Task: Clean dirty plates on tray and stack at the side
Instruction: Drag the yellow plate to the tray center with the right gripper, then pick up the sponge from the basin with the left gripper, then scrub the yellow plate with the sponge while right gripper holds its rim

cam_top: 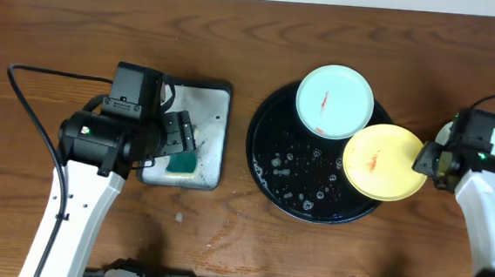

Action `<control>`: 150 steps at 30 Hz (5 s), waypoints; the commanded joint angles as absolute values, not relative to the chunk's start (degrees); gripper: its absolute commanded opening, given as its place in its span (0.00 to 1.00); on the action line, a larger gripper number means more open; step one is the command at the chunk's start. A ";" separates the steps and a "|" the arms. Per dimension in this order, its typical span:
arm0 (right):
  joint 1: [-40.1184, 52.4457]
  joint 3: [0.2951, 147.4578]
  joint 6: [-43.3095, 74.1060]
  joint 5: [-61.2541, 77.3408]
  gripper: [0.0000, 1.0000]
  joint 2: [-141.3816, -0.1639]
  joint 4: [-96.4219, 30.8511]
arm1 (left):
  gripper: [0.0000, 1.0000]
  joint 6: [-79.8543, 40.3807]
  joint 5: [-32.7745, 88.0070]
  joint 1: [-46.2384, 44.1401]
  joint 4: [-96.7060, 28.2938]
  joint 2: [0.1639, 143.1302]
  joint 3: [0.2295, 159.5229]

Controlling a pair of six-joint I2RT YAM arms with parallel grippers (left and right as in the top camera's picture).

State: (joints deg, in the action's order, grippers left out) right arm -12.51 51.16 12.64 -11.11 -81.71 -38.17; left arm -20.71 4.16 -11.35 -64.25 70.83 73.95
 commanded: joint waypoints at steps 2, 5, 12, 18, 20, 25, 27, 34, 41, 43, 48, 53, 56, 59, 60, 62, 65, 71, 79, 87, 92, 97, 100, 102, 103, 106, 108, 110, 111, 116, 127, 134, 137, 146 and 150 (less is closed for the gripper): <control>-12.16 50.65 11.90 -8.84 0.50 -87.33 -35.97 | 0.82 -20.16 4.08 -11.16 -64.47 70.74 74.13; -12.16 50.65 11.46 -4.49 0.19 -88.84 -35.81 | 0.83 -20.16 4.08 -11.16 -64.47 70.74 74.13; -12.10 50.68 11.51 -2.68 0.01 -84.68 -43.40 | 0.83 -20.16 4.08 -11.16 -64.47 70.74 74.13; -11.20 50.68 11.49 2.92 0.01 -76.93 -50.35 | 0.82 -20.16 4.08 -11.16 -64.47 70.74 74.13; -9.98 50.65 11.29 6.87 0.01 -74.78 -51.72 | 0.82 -20.16 4.08 -11.16 -64.47 70.74 74.13; -3.86 50.17 8.49 14.68 0.01 -74.02 -50.57 | 0.82 -20.16 4.08 -11.16 -64.47 70.74 74.13; -0.16 48.90 8.49 14.81 0.01 -74.56 -47.88 | 0.82 -20.16 4.08 -11.16 -64.47 70.74 74.13; 10.74 39.92 15.79 12.71 0.01 -79.20 -31.09 | 0.83 -20.16 4.08 -11.16 -64.47 70.74 74.13; 14.59 37.12 9.78 9.30 0.24 -81.89 -20.38 | 0.83 -20.18 4.08 -11.16 -64.47 70.74 74.13; 14.57 38.30 9.21 9.26 0.32 -80.73 -21.32 | 0.83 -20.18 4.12 -11.16 -64.49 70.74 74.13; 14.57 43.55 7.99 9.28 0.37 -74.28 -27.49 | 0.82 -20.23 4.10 -11.18 -65.54 71.00 73.58; 14.57 45.89 8.01 9.28 0.40 -67.33 -31.92 | 0.82 -20.29 4.08 -11.22 -63.86 73.36 67.81; 14.57 45.89 8.05 9.28 0.39 -64.45 -33.78 | 0.82 -20.38 4.10 -11.20 -57.95 76.09 61.14; 14.59 45.89 8.08 9.54 0.40 -63.72 -35.59 | 0.75 -20.38 4.12 -11.20 -51.48 79.64 56.36; 14.59 45.89 8.08 9.58 0.39 -63.75 -36.10 | 0.73 -20.38 4.08 -11.20 -49.58 80.93 55.40; 14.63 45.89 8.08 9.76 0.39 -63.77 -37.17 | 0.66 -20.38 3.86 -11.20 -44.91 83.94 54.08; 14.68 45.87 8.08 10.96 0.38 -63.77 -38.02 | 0.56 -20.36 2.74 -11.20 -38.35 89.21 53.80; 14.68 45.87 8.08 12.27 0.35 -63.75 -40.18 | 0.44 -20.36 -0.49 -11.16 -32.42 99.81 53.80; 14.68 45.87 8.08 12.29 0.34 -63.75 -41.63 | 0.08 -20.40 -0.38 -11.16 -34.70 102.67 54.76; 14.68 45.87 8.08 12.23 0.34 -63.75 -41.58 | 0.07 -20.38 -0.38 -11.18 -41.87 93.19 57.78; 14.68 45.80 8.10 10.85 0.38 -64.27 -40.88 | 0.07 -19.18 -0.43 -11.18 -43.09 89.19 57.76; 14.66 45.74 10.15 8.49 0.40 -67.99 -40.73 | 0.07 -19.14 9.28 -11.40 -43.68 88.27 59.20; 14.66 45.71 12.32 8.12 0.40 -72.03 -40.05 | 0.07 -19.31 16.60 -12.93 -43.68 87.29 61.19; 14.66 45.71 13.28 8.12 0.40 -75.61 -39.29 | 0.07 -19.62 18.87 -15.03 -43.68 86.56 62.26; 14.66 45.74 13.28 8.14 0.40 -77.43 -38.74 | 0.07 -20.08 18.85 -16.49 -43.66 86.19 62.65; 14.66 45.71 13.26 8.16 0.38 -82.74 -36.29 | 0.07 -21.15 18.85 -21.04 -42.22 85.91 63.02; 14.68 45.74 13.26 8.78 0.33 -86.04 -34.44 | 0.08 -22.63 18.83 -24.60 -40.49 86.06 63.02; 14.68 45.71 13.21 10.68 0.23 -88.55 -32.58 | 0.07 -23.73 18.81 -28.03 -38.37 86.11 63.02; 14.68 45.74 13.21 11.31 0.20 -89.52 -31.75 | 0.08 -24.18 18.76 -29.43 -37.21 86.15 63.02; 14.68 45.74 13.26 11.35 0.02 -92.03 -30.11 | 0.07 -29.47 18.37 -36.23 -29.89 87.92 63.02; 14.68 43.79 13.91 9.26 0.01 -97.34 -28.18 | 0.07 -37.47 19.31 -43.55 -16.56 103.04 63.02; 14.68 43.81 13.93 9.28 0.01 -97.30 -27.07 | 0.07 -40.01 18.68 -46.00 -10.98 112.07 63.02; 14.66 43.81 13.91 9.26 0.01 -97.30 -27.75 | 0.07 -39.72 12.34 -45.45 -15.22 114.56 63.02; 14.72 43.81 13.65 9.26 0.01 -97.30 -28.80 | 0.07 -36.77 -18.04 -42.83 -36.80 114.43 66.35; 14.68 43.81 13.65 9.23 0.01 -97.30 -29.21 | 0.07 -34.13 -20.51 -42.83 -39.00 114.43 67.83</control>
